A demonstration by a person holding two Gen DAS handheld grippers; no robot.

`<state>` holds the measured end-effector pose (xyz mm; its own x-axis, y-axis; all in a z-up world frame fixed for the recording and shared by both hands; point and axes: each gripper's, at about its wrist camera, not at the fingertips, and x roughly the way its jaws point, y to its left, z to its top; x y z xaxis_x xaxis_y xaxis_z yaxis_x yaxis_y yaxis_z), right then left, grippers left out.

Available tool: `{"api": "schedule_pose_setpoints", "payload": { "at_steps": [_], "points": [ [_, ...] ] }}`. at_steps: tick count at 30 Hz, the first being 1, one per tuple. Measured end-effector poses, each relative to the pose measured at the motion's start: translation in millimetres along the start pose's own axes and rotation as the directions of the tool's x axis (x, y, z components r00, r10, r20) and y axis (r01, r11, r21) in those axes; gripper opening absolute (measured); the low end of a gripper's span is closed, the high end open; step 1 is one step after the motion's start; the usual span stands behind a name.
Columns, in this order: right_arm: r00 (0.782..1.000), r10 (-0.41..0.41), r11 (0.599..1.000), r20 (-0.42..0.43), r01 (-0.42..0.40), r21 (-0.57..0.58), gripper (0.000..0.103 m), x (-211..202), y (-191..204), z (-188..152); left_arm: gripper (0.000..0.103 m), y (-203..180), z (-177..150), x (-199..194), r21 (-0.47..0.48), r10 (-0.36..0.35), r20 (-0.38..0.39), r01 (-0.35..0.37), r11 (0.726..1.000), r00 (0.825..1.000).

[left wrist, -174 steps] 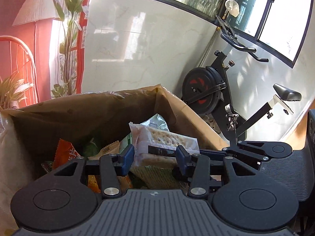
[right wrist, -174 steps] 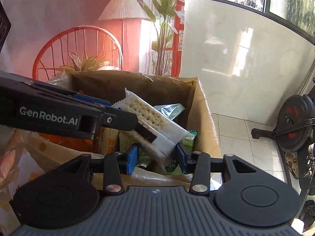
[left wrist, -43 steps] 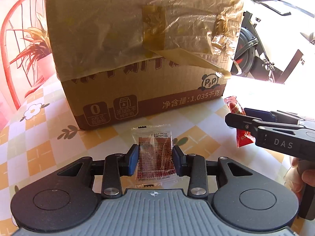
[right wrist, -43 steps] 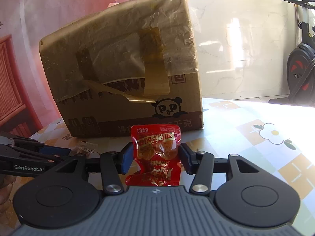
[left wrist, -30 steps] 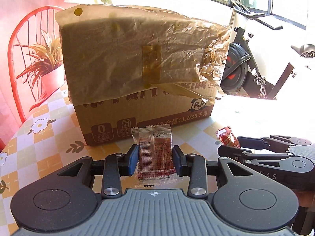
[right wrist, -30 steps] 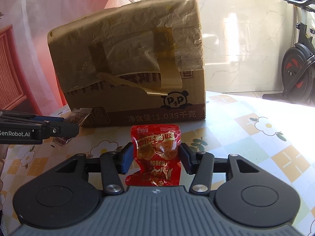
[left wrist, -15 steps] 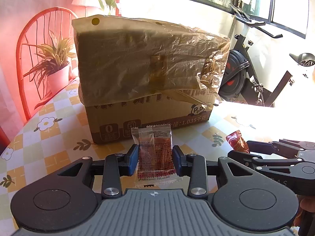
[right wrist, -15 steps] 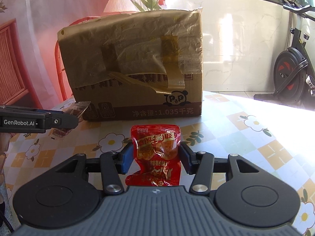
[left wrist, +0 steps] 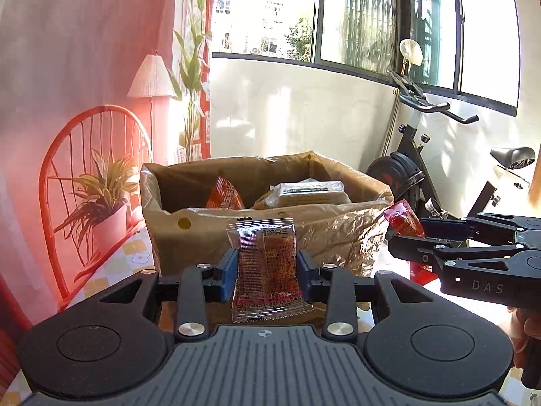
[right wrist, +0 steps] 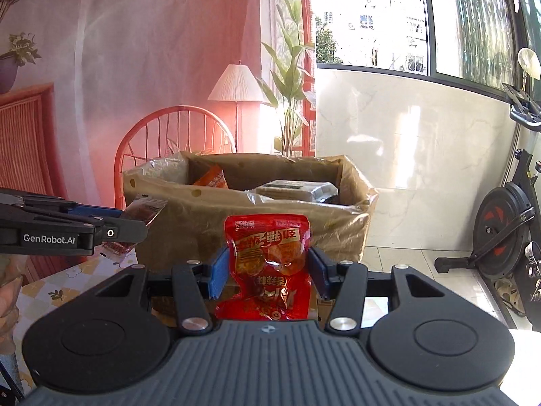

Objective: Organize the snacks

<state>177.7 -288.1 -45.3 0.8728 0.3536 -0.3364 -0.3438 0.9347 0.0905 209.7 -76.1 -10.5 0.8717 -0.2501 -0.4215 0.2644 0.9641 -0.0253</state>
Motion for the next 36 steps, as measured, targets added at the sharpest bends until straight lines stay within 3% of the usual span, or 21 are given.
{"api": "schedule_pose_setpoints", "payload": {
  "at_steps": [9, 11, 17, 21, 24, 26, 28, 30, 32, 36],
  "points": [
    [0.999, 0.023, 0.998, 0.036, -0.021, -0.061, 0.052, 53.6, 3.5, 75.7, 0.039, 26.8, 64.2, 17.3, -0.038, 0.008, 0.052, -0.006, 0.999, 0.999],
    [1.000, 0.025, 0.999, 0.018, -0.024, -0.047, 0.052, 71.0, 1.9, 80.5, 0.039, 33.8, 73.3, 28.8, -0.040, -0.005, 0.045, 0.007, 0.999, 0.999],
    [0.998, 0.023, 1.000, -0.060, -0.022, 0.013, 0.052, 118.6, 1.2, 75.4, 0.039, 56.1, 79.9, 68.7, -0.074, 0.042, -0.045, -0.045, 0.996, 0.998],
    [0.994, 0.028, 0.999, -0.105, -0.030, -0.014, 0.053, 135.1, 10.2, 72.4, 0.041, 64.7, 79.3, 84.4, -0.076, 0.061, -0.068, -0.067, 0.995, 0.996],
    [0.991, 0.024, 1.000, -0.129, -0.027, -0.017, 0.057, 141.8, 13.2, 71.3, 0.047, 66.2, 77.6, 86.5, -0.076, 0.056, -0.067, -0.061, 0.995, 0.996],
    [0.989, 0.002, 1.000, -0.146, -0.006, -0.023, 0.059, 142.6, 14.0, 71.5, 0.067, 67.8, 76.9, 86.6, -0.081, 0.055, -0.073, -0.061, 0.995, 0.996],
    [0.989, -0.014, 1.000, -0.146, 0.011, -0.020, 0.070, 137.4, 12.8, 70.8, 0.076, 68.9, 76.7, 85.5, -0.079, 0.049, -0.079, -0.055, 0.995, 0.996],
    [0.992, -0.018, 1.000, -0.128, 0.019, 0.006, 0.075, 127.6, 9.2, 72.2, 0.078, 66.4, 77.7, 80.5, -0.064, 0.056, -0.078, -0.061, 0.996, 0.995],
    [0.993, -0.017, 1.000, -0.119, 0.020, 0.019, 0.079, 117.9, 7.0, 73.7, 0.087, 62.9, 80.0, 74.1, -0.047, 0.080, -0.074, -0.083, 0.995, 0.994],
    [0.993, -0.048, 0.998, -0.105, 0.051, 0.027, 0.084, 92.3, 9.6, 79.5, 0.089, 56.6, 87.0, 53.1, -0.030, 0.052, -0.060, -0.054, 0.998, 0.997]
  ]
}}
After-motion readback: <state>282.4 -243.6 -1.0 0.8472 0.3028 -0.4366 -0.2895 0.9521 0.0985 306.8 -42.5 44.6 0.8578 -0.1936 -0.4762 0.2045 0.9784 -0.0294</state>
